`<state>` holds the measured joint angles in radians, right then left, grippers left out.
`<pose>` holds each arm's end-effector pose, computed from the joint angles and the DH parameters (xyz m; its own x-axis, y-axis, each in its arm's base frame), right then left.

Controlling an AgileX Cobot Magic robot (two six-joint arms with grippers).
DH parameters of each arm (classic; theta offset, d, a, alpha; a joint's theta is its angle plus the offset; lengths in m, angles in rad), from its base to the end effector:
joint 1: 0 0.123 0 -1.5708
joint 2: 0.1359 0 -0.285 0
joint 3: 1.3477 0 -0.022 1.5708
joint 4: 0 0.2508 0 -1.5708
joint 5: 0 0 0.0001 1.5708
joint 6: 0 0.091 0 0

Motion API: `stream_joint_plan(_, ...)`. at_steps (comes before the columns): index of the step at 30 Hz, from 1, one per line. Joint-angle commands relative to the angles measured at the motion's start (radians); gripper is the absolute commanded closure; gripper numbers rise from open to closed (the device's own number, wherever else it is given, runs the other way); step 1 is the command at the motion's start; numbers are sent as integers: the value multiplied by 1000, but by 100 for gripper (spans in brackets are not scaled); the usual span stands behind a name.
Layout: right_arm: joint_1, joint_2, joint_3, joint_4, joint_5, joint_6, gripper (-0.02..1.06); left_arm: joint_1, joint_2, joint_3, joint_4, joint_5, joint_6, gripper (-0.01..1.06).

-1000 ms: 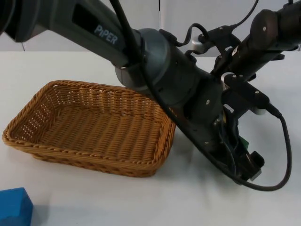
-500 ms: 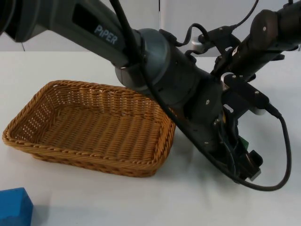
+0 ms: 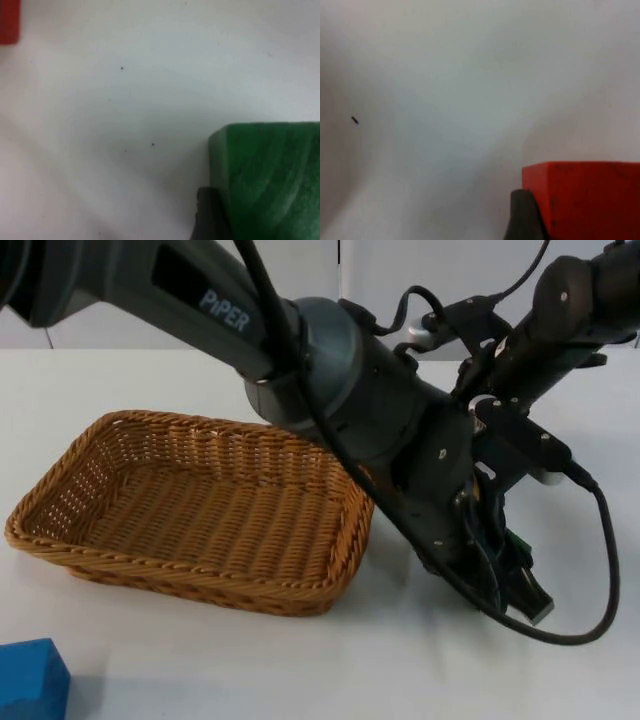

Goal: Pick up one cube with each hand and place exactly two cubes into the same basket, leaving the remaining cube outside.

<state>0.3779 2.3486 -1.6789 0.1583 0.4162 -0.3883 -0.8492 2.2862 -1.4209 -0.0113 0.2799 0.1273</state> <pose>0.4594 0.1886 0.1013 -0.6597 -0.5206 -0.5421 -0.5764 0.8133 -0.0795 0.2990 -0.3403 0.0711 -0.4844 0.7264 -0.4876 0.8135 0.5790 0.0543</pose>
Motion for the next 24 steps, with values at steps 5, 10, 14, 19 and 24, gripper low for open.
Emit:
stream_joint_plan(5, 5, -66, -5, 3, 17, -4, 105, 1, -44, -4, -6, 31, -6, 105)
stream_joint_plan(10, 5, -117, -5, -2, 44, -4, 105, 1, -84, -4, -6, 74, -6, 105)
stream_joint_plan(14, 5, -174, -5, -2, 67, -4, 105, 1, -119, -4, -6, 109, -6, 105)
stream_joint_plan(19, 5, -265, -5, -24, 95, -4, 105, 1, -187, -4, -6, 160, -28, 105)
stream_joint_plan(24, 5, -340, -5, -51, 132, -4, 105, 1, -244, -2, -2, 213, -30, 105)
